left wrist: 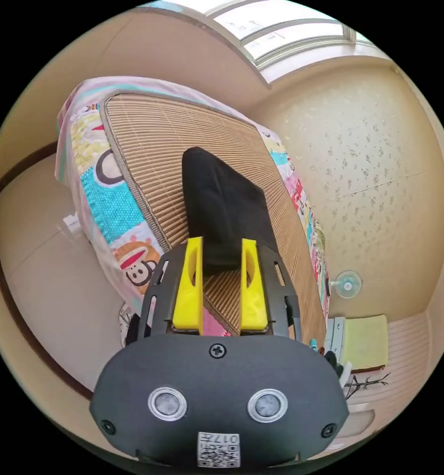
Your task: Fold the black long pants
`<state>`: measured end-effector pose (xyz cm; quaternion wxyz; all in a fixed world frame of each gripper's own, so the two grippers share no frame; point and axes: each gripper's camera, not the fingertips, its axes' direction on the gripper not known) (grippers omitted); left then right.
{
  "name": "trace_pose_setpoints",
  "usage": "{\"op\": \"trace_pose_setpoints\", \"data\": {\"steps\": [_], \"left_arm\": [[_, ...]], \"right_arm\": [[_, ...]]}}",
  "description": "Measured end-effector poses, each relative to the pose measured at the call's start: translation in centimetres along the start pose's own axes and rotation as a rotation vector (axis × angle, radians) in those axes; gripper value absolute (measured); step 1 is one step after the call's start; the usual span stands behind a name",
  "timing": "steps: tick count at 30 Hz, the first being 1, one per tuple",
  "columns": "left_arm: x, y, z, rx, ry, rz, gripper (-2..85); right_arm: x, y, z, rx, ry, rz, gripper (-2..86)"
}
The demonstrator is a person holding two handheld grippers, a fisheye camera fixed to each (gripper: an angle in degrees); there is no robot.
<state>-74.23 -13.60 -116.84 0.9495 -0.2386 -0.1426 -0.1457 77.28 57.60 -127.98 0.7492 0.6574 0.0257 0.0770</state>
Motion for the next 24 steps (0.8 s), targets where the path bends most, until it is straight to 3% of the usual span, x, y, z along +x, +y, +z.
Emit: {"op": "trace_pose_setpoints", "data": {"steps": [4, 6, 8, 14, 16, 18, 21, 24], "left_arm": [[6.8, 0.1, -2.7, 0.076, 0.147, 0.212, 5.1], [11.5, 1.1, -4.3, 0.106, 0.434, 0.31, 5.0], [15.8, 2.3, -5.2, 0.113, 0.562, 0.407, 5.0], [32.9, 8.7, -7.2, 0.122, 0.731, 0.838, 4.8], [37.7, 10.6, -5.7, 0.044, 0.813, 0.96, 4.8], [43.6, 14.4, -1.4, -0.148, 0.906, 1.102, 4.8], [47.9, 22.3, 6.3, -0.391, 0.915, 1.184, 4.6], [47.2, 30.7, 14.7, -0.673, 0.91, 1.072, 1.3]], "right_arm": [[-0.2, 1.1, -1.5, 0.05, -0.01, -0.005, 0.9], [-0.2, 1.2, -1.5, 0.045, -0.003, -0.018, 1.3], [-0.3, 0.8, -0.8, 0.02, 0.003, -0.037, 2.0], [-2.9, -4.5, 4.6, -0.026, -0.111, -0.192, 7.5], [-3.8, -8.8, 7.8, -0.049, -0.226, -0.234, 9.4], [-4.5, -12.7, 10.2, -0.067, -0.273, -0.264, 10.4], [-5.4, -19.8, 13.0, -0.029, -0.249, -0.292, 10.4], [-5.8, -26.8, 14.9, 0.052, -0.176, -0.262, 10.1]]}}
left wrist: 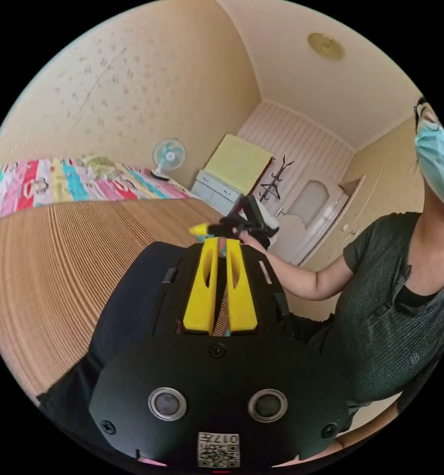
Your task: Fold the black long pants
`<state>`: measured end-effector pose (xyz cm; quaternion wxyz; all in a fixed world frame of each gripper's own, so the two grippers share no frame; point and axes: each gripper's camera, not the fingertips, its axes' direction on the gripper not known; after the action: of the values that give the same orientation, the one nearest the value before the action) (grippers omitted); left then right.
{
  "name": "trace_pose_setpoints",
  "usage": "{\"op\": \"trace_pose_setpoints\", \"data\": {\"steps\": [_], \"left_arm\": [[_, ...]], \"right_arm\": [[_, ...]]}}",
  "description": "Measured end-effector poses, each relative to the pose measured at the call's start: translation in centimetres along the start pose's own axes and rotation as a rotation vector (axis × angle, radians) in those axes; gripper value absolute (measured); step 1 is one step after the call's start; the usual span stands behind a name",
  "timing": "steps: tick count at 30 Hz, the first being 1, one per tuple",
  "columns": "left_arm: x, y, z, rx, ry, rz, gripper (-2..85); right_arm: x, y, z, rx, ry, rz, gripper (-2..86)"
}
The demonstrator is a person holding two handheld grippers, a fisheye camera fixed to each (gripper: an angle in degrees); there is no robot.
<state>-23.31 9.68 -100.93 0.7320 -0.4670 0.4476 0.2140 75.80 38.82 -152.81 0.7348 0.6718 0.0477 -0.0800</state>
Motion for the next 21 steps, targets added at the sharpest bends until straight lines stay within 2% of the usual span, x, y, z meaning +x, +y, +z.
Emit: {"op": "trace_pose_setpoints", "data": {"steps": [1, 2, 4, 6, 8, 12, 14, 16, 18, 21], "left_arm": [[-0.8, 1.0, 1.5, -0.019, 0.051, -0.057, 1.1], [-2.4, 3.3, 3.8, -0.033, 0.117, -0.203, 0.8], [-3.1, 7.6, 4.9, 0.043, 0.158, -0.41, 1.6], [-1.0, 11.8, 4.2, 0.146, 0.129, -0.589, 2.5], [1.7, 13.0, 2.9, 0.139, 0.019, -0.673, 2.8], [8.2, 11.6, -2.0, 0.127, -0.258, -0.731, 3.5], [10.4, 10.2, -4.4, 0.14, -0.341, -0.736, 3.8], [12.4, 8.8, -6.8, 0.174, -0.397, -0.753, 3.9], [15.2, 7.1, -10.2, 0.245, -0.451, -0.771, 3.9], [19.2, 5.2, -13.6, 0.3, -0.613, -0.764, 3.8]], "right_arm": [[-0.1, -2.5, 1.5, -0.011, 0.018, -0.011, 10.1], [-0.4, -3.7, 2.5, -0.03, 0.021, -0.025, 10.2], [-3.0, -7.6, 8.2, -0.18, -0.008, -0.087, 10.9], [-6.5, -9.0, 13.8, -0.319, -0.051, -0.149, 11.5], [-10.6, -9.4, 19.8, -0.457, -0.075, -0.206, 12.1], [-20.7, -9.3, 33.6, -0.682, -0.115, -0.301, 14.0], [-24.6, -9.4, 39.6, -0.752, -0.049, -0.363, 16.0], [-27.6, -9.1, 47.3, -0.856, 0.116, -0.46, 16.0], [-27.8, -8.4, 51.9, -1.035, 0.05, -0.381, 14.5], [-29.4, -8.6, 53.6, -1.116, 0.04, -0.31, 10.7]]}}
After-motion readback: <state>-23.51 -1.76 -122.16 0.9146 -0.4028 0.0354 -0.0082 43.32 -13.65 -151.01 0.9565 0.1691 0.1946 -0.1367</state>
